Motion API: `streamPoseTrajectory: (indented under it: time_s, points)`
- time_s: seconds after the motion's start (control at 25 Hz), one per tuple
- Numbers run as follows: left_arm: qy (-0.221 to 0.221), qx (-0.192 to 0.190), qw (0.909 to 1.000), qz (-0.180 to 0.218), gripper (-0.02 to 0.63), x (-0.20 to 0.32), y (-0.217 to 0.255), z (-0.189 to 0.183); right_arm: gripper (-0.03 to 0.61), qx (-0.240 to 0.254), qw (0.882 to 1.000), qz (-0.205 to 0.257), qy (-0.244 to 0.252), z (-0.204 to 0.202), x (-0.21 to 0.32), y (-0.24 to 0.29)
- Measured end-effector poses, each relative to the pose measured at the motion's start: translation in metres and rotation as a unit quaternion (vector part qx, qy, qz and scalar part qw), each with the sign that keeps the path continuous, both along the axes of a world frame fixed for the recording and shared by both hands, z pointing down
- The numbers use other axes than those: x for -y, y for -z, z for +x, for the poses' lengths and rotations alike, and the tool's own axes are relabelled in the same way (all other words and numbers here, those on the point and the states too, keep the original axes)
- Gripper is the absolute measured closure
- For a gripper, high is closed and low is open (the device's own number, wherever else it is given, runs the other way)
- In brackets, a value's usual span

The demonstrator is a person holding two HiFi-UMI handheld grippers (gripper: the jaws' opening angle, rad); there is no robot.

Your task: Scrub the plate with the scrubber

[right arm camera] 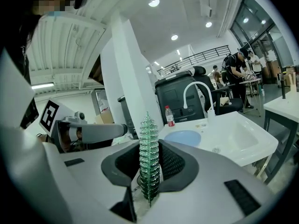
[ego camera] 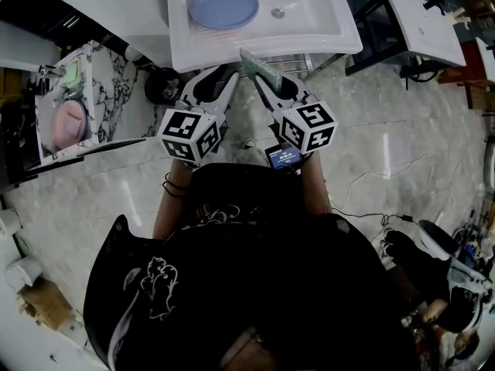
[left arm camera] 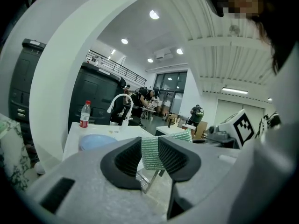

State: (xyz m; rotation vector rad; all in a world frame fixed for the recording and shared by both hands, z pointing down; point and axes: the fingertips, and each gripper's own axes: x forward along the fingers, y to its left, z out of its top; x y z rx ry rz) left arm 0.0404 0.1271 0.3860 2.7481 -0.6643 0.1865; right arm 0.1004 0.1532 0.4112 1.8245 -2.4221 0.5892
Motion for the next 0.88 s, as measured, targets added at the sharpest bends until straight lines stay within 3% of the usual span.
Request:
streamPoseTrajectory:
  time_s: [0.88]
  points:
    - [-0.030, -0.013, 0.9994, -0.013, 0.491, 0.008, 0.001, -0.045, 0.489, -0.017, 0.999, -0.013, -0.047, -0.031, 0.002, 0.005]
